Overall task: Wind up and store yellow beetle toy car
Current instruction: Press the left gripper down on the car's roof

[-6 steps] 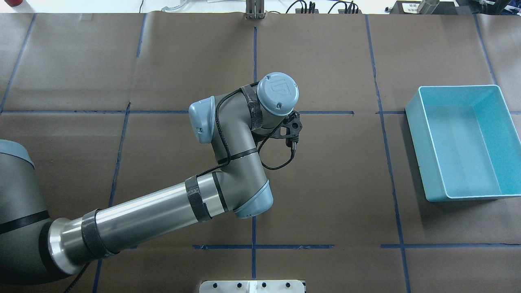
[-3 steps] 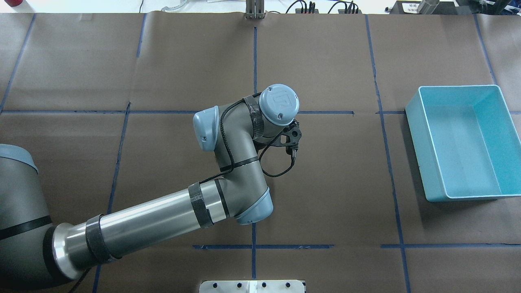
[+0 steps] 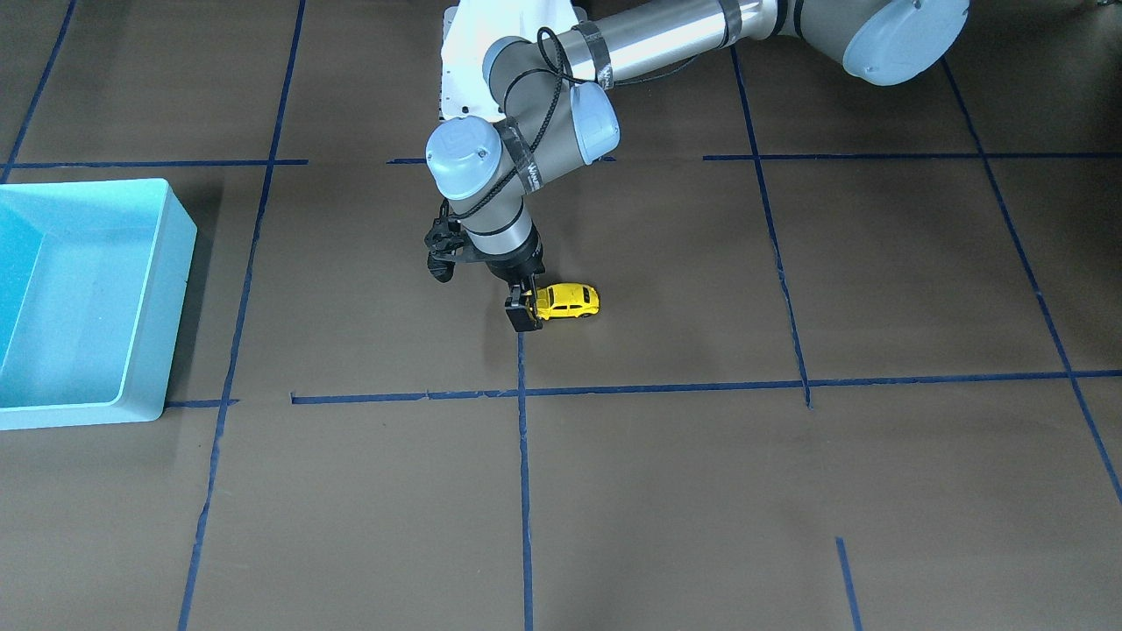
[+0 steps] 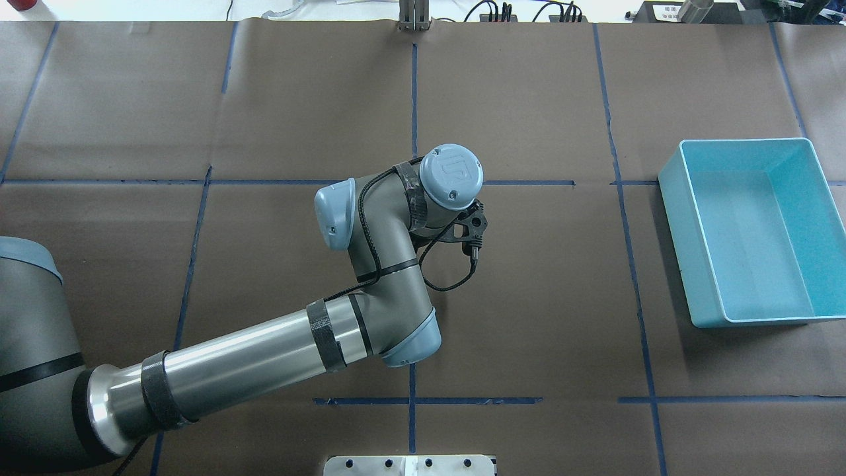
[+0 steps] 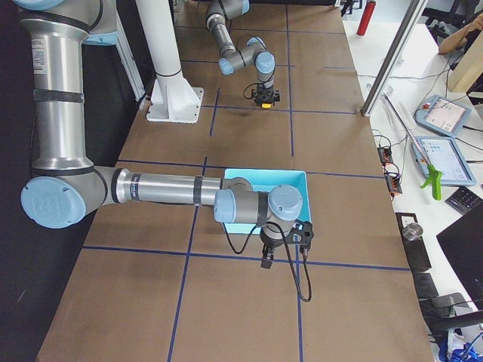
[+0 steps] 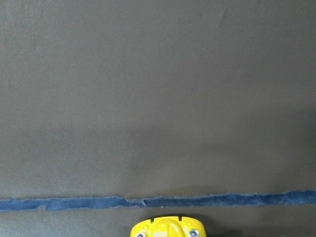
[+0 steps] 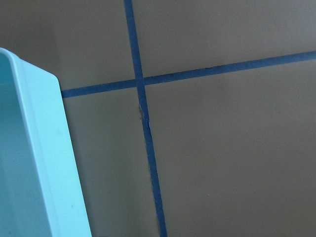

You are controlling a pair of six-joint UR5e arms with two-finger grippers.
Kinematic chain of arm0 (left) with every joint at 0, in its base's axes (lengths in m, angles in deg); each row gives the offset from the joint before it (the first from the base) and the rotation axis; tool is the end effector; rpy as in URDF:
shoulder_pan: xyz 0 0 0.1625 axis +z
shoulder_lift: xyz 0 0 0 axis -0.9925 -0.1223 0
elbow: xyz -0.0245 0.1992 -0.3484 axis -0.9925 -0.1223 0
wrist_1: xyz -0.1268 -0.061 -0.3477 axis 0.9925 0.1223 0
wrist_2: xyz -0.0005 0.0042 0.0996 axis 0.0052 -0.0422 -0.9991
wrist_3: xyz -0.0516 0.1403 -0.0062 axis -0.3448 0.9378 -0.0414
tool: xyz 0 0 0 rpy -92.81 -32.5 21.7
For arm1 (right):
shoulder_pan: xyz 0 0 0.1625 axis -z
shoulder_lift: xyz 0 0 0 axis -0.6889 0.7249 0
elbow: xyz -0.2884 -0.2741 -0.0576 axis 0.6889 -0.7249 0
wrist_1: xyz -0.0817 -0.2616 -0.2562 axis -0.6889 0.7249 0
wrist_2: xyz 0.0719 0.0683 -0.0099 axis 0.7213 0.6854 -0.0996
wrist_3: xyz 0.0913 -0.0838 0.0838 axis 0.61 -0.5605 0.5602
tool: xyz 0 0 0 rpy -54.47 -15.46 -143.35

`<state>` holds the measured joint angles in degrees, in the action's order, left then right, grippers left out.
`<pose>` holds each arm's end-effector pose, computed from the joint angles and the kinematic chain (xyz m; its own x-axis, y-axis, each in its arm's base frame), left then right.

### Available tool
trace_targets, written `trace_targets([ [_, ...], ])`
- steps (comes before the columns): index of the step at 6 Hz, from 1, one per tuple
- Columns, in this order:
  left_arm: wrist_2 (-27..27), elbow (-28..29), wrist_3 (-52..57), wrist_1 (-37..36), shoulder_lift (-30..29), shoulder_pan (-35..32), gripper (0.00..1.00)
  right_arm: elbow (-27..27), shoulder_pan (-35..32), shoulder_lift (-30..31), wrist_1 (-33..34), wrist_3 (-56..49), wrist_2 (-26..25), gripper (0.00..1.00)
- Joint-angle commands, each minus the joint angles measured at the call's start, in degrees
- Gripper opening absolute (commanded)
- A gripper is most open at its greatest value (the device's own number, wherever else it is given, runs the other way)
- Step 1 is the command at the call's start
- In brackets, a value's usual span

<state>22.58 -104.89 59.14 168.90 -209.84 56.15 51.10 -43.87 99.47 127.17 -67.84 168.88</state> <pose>0.6540 -0.4526 0.2268 -0.0034 0.9948 0.1016 -0.8480 -0.0567 0.5269 0.0084 -0.4401 0.6818 0.7083 0.1621 0.6871 -0.0829 0.9856 -0.1471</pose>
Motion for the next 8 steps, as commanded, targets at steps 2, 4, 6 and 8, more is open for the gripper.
trace_targets([
  [2,-0.1,0.1,2.3,0.0,0.0,-1.0,0.0,-0.2,0.0,0.0,0.0,0.1,0.3,1.0],
  [4,0.2,-0.9,0.2,0.2,-0.2,-1.1,0.0,-0.3,0.0,0.0,0.0,0.1,0.3,1.0],
  [6,6.5,-2.0,-6.2,6.7,-0.2,-2.0,0.0,-0.3,0.0,0.0,0.0,0.1,0.3,1.0],
  [8,10.1,-1.8,-7.9,14.2,0.0,-1.9,0.0,-0.3,0.0,0.0,0.0,0.1,0.3,1.0],
])
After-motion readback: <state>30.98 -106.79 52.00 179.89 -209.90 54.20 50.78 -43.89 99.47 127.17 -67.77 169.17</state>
